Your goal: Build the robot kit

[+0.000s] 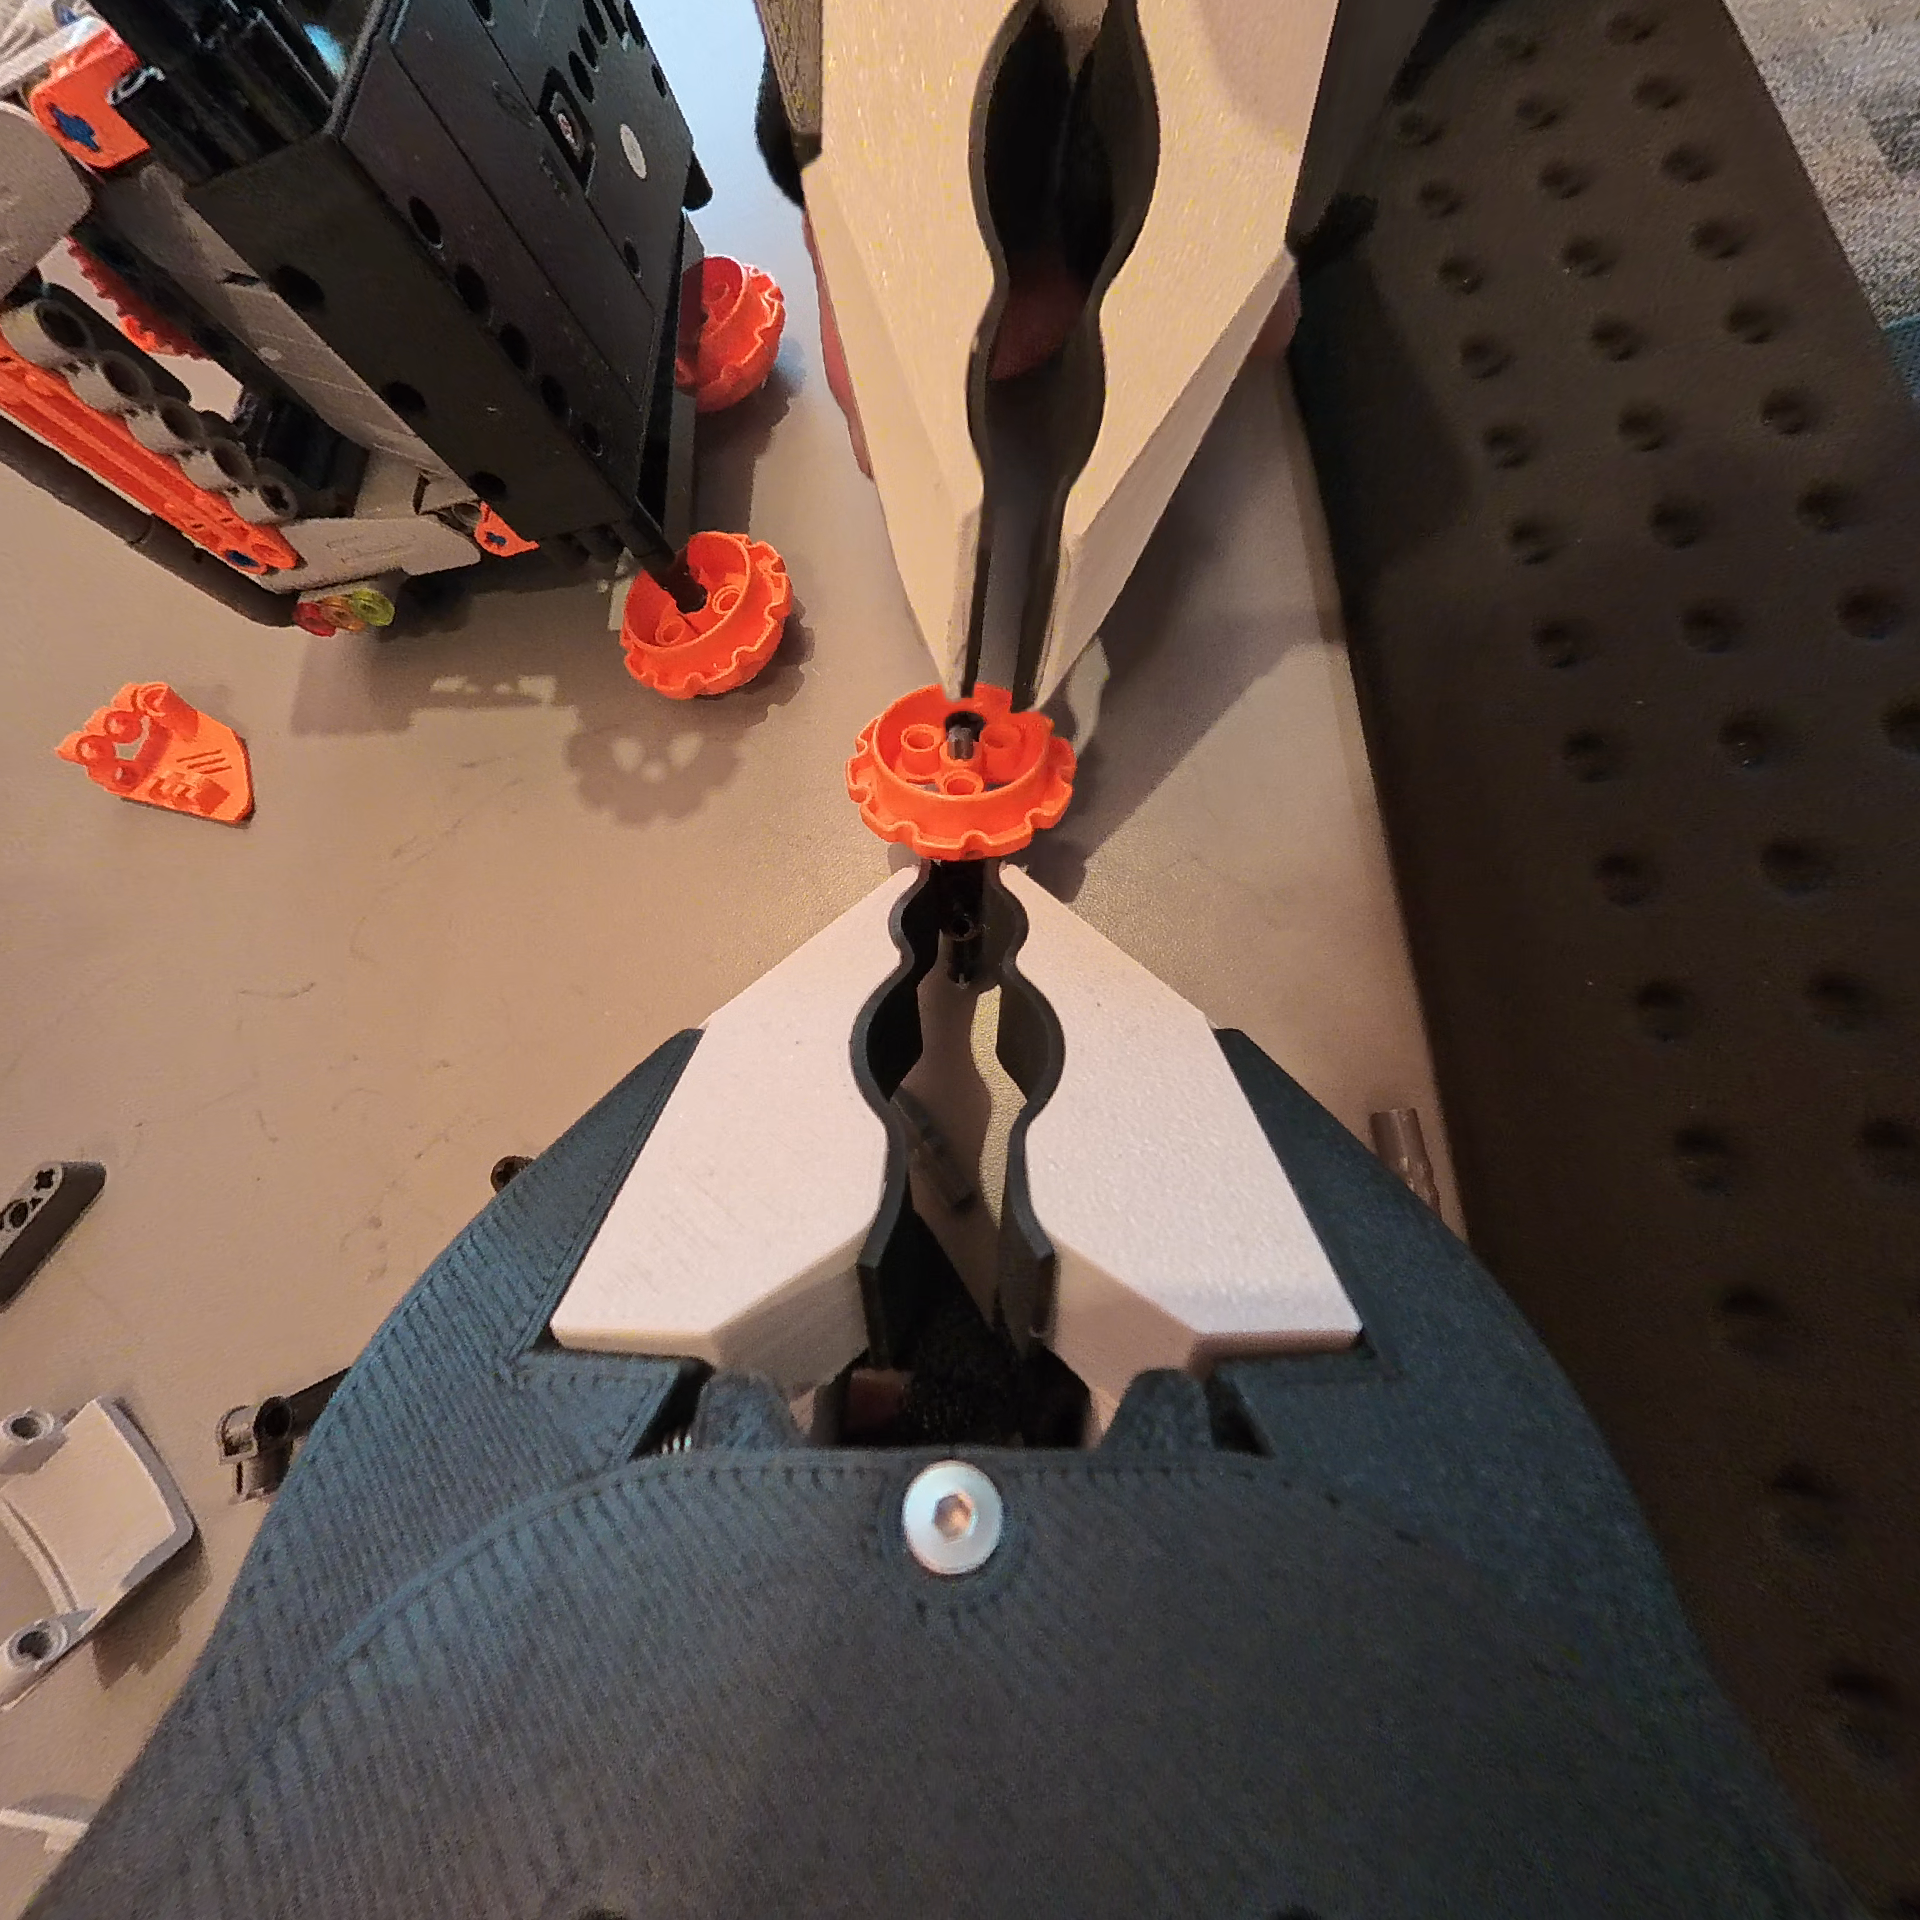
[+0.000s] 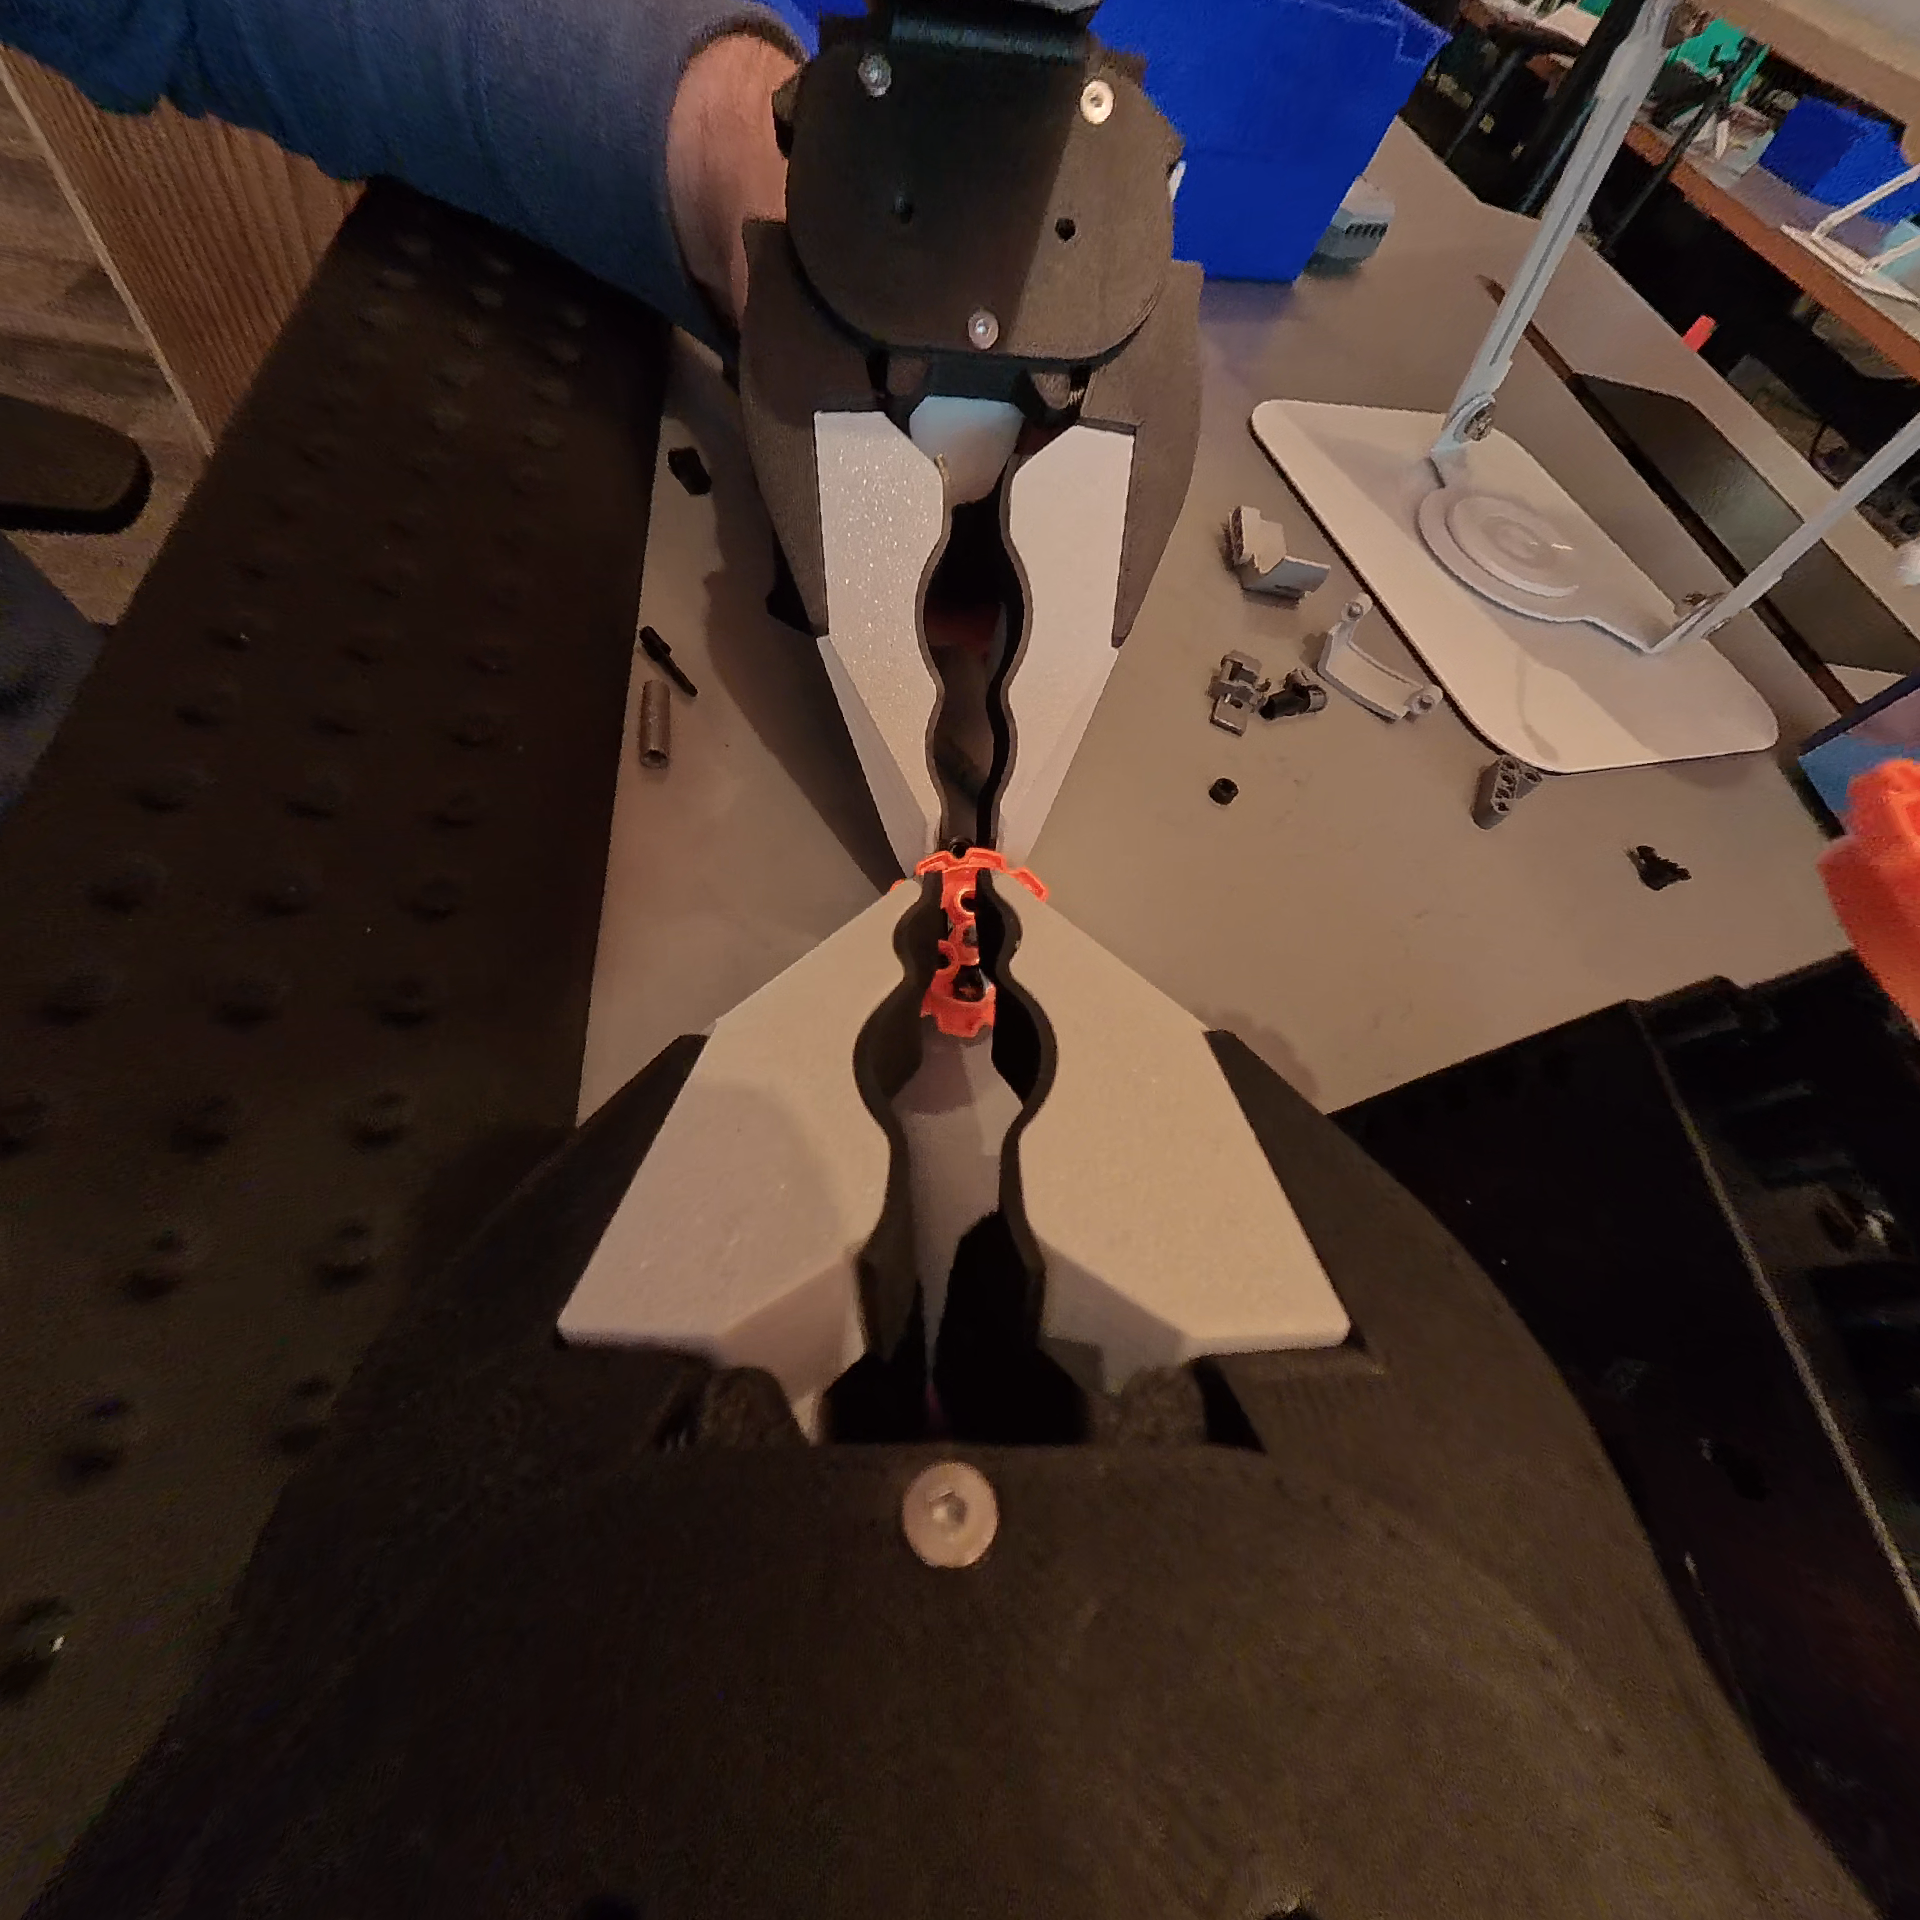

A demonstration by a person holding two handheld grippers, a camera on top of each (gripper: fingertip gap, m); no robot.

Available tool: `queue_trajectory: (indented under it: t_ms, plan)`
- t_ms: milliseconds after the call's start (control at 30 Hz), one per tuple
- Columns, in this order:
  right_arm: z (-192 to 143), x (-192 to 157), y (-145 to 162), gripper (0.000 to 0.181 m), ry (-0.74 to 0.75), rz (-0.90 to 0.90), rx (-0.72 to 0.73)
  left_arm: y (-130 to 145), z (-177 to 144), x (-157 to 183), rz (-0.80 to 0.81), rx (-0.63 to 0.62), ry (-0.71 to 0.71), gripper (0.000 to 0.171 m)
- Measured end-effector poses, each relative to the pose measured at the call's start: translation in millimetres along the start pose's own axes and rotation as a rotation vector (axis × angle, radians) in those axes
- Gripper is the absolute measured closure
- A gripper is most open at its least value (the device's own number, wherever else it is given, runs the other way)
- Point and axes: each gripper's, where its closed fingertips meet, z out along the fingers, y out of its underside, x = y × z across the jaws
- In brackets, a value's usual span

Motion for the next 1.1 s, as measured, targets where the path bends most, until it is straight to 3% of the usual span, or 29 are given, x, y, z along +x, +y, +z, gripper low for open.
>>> queue_trajectory:
  t_ms: [200, 567, 733, 800, 1000, 1100]
  plan:
    - [-10.3, 10.1, 5.7, 0.18, 0.043, 0.018, -0.039, 0.1, 0.1, 0.1, 0.013, -0.01, 0.002, 0.164]
    - [-3.7, 1.2, 23.6, 0.179, -0.037, -0.009, -0.198, -3.8, 1.3, 0.4, 0.109, -0.043, -0.048, 0.164]
    - [-10.9, 5.5, 21.4, 0.177, -0.002, 0.001, -0.176, -8.5, -2.9, -10.3, 0.243, -0.092, -0.177, 0.164]
    - [-16.9, 9.3, 18.4, 0.177, 0.02, 0.012, -0.155, -10.1, -7.7, -18.2, 0.369, -0.153, -0.279, 0.164]
    - [-32.0, 18.6, 15.1, 0.177, 0.082, 0.026, -0.121, -20.8, -16.4, -31.3, 1.035, -0.421, -0.663, 0.164]
    - [-31.5, 17.2, 17.0, 0.178, 0.096, -0.002, -0.142, -21.6, -1.9, -13.8, 1.236, -0.39, -0.64, 0.164]
